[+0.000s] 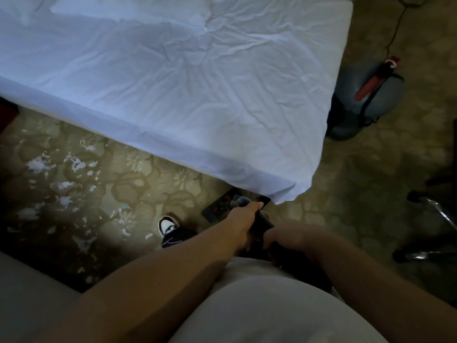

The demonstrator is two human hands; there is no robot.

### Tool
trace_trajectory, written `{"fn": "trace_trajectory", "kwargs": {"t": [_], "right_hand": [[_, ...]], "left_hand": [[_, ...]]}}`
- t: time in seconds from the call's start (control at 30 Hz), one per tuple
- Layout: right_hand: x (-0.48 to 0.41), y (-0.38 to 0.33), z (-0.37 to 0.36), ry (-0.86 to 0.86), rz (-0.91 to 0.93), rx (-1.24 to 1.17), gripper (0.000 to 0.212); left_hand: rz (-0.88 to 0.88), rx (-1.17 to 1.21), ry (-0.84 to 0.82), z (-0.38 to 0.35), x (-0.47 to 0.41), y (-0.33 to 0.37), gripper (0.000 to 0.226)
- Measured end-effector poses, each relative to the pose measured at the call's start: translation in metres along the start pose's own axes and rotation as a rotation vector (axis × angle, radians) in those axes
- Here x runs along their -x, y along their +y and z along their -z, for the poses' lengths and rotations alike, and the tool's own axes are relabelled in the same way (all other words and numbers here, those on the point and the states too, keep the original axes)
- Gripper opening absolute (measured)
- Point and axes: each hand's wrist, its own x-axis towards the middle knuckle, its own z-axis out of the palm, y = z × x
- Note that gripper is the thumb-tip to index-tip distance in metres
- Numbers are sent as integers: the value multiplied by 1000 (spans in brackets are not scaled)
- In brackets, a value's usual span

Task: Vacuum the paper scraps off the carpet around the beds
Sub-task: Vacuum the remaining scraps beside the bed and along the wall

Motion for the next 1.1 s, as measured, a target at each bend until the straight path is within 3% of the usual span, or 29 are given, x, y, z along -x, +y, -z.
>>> {"fn": "trace_trajectory", "kwargs": {"t": [0.17,0.4,0.6,0.73,1.1], "right_hand": [[18,39,29,-16,-9,106,17],[30,52,12,-95,16,248,13],[22,65,-53,-200,25,456,41],[25,80,-112,-276,61,605,12],[26,101,-171,-409,159,1008,7]], "left_hand": [[39,123,-53,-36,14,-45,27],[45,271,-25,-20,32,-86,28],[-121,525,59,40,55,-140,22],[-205,740,130,85,76,-193,14],[-347,1213,325,100,92,-281,14]]}}
